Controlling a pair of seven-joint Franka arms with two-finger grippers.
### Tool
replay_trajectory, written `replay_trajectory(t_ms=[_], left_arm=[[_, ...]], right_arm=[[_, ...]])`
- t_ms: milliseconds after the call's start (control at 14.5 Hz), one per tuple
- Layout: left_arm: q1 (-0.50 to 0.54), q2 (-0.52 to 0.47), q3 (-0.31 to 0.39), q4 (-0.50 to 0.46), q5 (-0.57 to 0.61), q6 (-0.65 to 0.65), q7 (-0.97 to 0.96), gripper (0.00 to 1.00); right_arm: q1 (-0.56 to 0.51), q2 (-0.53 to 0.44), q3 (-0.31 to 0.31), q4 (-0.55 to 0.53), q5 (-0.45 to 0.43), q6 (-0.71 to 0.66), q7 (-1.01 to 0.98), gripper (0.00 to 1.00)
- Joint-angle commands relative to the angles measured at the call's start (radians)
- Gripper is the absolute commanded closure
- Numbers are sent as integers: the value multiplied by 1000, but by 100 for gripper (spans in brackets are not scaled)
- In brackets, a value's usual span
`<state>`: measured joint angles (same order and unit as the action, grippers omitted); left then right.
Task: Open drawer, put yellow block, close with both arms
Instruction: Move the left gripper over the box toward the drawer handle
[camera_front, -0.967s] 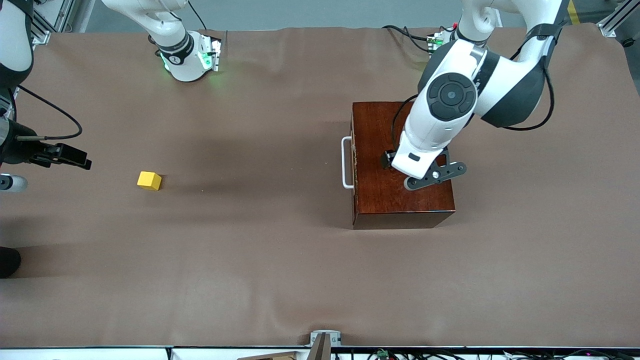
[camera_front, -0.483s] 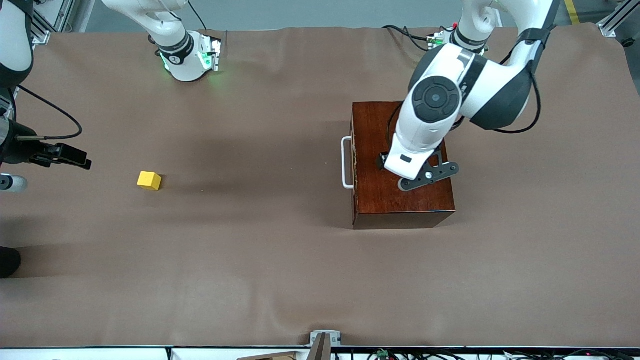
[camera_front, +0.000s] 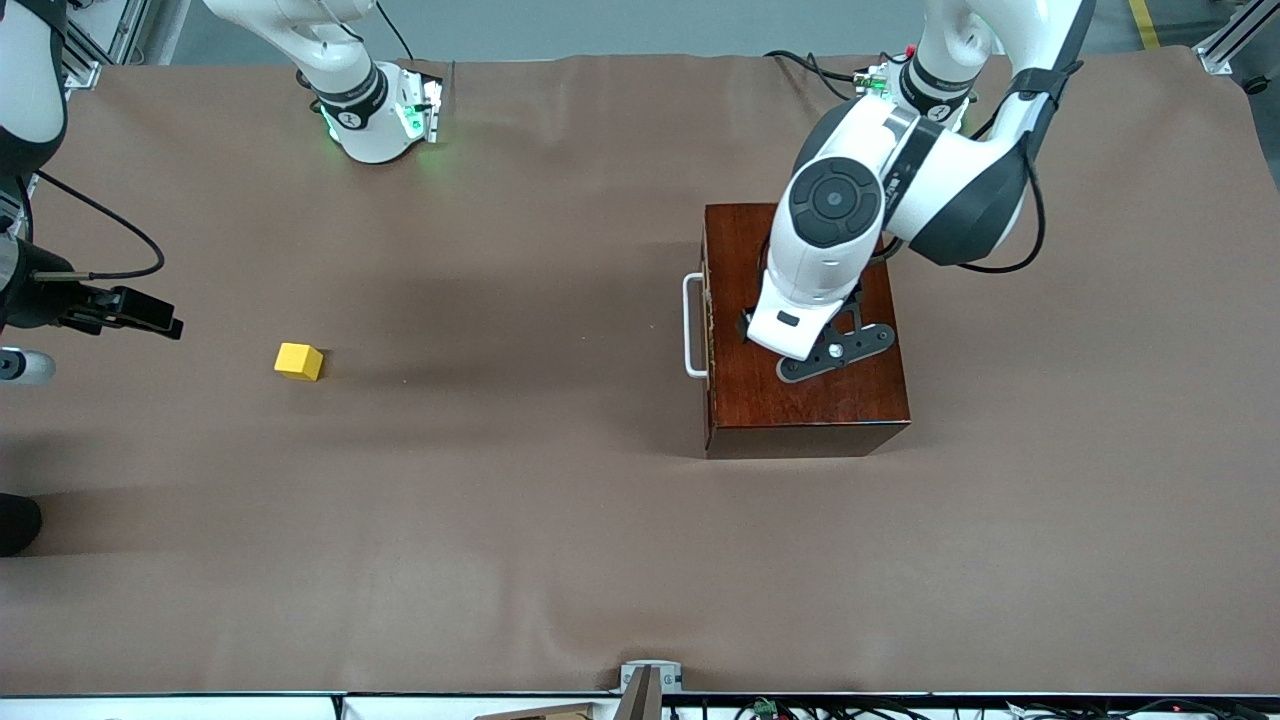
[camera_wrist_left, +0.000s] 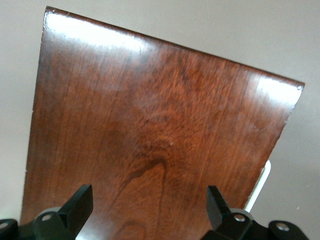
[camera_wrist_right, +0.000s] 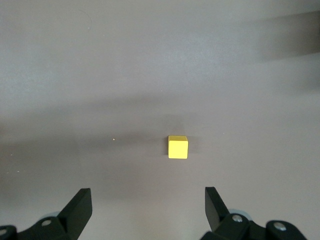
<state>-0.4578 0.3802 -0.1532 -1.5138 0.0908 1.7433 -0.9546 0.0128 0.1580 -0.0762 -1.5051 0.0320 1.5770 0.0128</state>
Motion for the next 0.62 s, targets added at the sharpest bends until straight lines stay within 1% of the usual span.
replay_trajectory(t_ms=[0, 207, 345, 552], left_arm=[[-47, 48, 1, 61, 32, 12, -79, 0], [-105, 117, 9, 133, 38, 15, -84, 0], [-140, 155, 9, 176, 81, 39, -84, 0], [-221, 210, 18, 188, 113, 116, -84, 0]], right_arm=[[-5, -15, 7, 0, -14, -14, 9, 0], [-5, -15, 7, 0, -14, -15, 9, 0], [-5, -15, 6, 0, -14, -15, 9, 0], [-5, -15, 6, 0, -14, -17, 9, 0]])
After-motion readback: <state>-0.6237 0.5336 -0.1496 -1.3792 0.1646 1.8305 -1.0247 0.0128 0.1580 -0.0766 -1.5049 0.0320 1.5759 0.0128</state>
